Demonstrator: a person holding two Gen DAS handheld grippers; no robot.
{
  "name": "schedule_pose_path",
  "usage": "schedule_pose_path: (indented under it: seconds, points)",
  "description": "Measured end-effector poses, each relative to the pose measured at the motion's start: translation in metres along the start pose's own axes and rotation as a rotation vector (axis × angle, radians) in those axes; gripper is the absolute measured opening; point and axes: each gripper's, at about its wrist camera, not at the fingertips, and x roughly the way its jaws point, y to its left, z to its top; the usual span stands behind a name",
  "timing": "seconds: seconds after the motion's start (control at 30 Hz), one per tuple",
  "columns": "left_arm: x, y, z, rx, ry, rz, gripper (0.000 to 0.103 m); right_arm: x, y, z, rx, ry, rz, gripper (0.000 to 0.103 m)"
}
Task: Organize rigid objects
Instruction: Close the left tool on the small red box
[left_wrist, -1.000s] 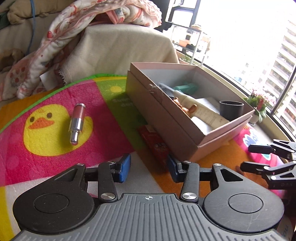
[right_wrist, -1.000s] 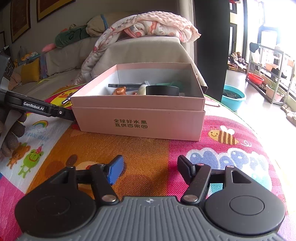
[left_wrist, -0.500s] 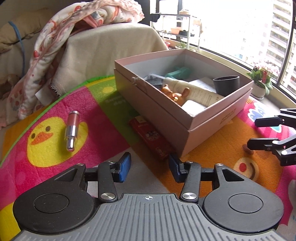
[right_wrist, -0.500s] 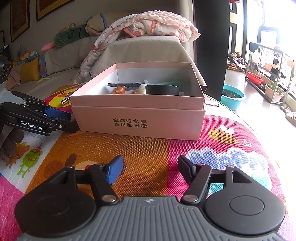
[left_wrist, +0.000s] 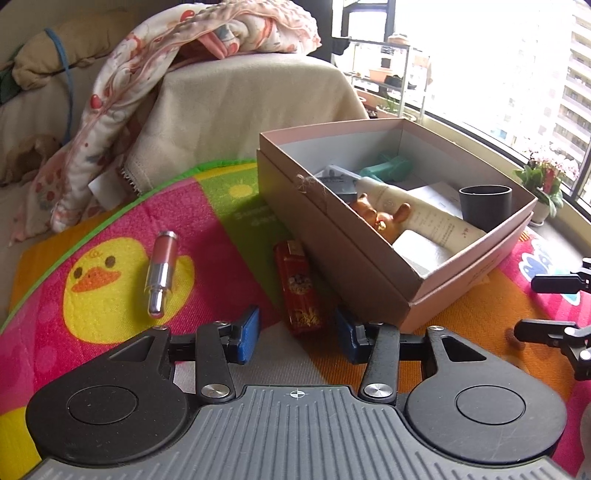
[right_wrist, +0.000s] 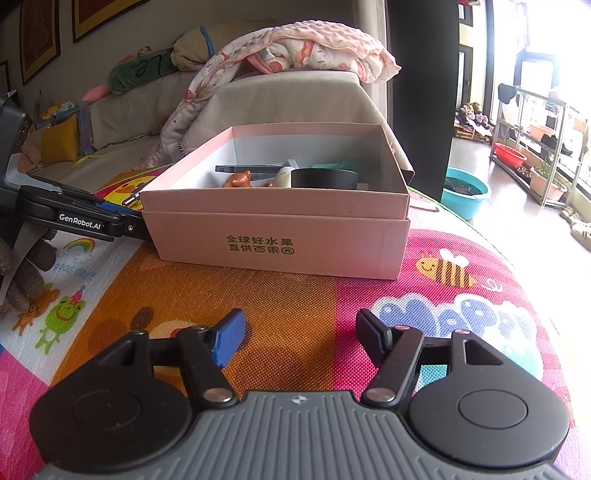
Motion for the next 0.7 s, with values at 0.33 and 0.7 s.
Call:
schedule_pose_path:
  seconds: [0.33, 0.7]
  points:
    - [0.022, 0.005, 0.015, -0.025, -0.009, 0.039, 0.054, 0.000, 0.001, -0.001, -0.001, 0.001, 0.003, 0.068]
    - [0.026, 0.011, 0.014, -0.037, -0.009, 0.072, 0.054, 0.000, 0.001, -0.001, -0.001, 0.001, 0.003, 0.069]
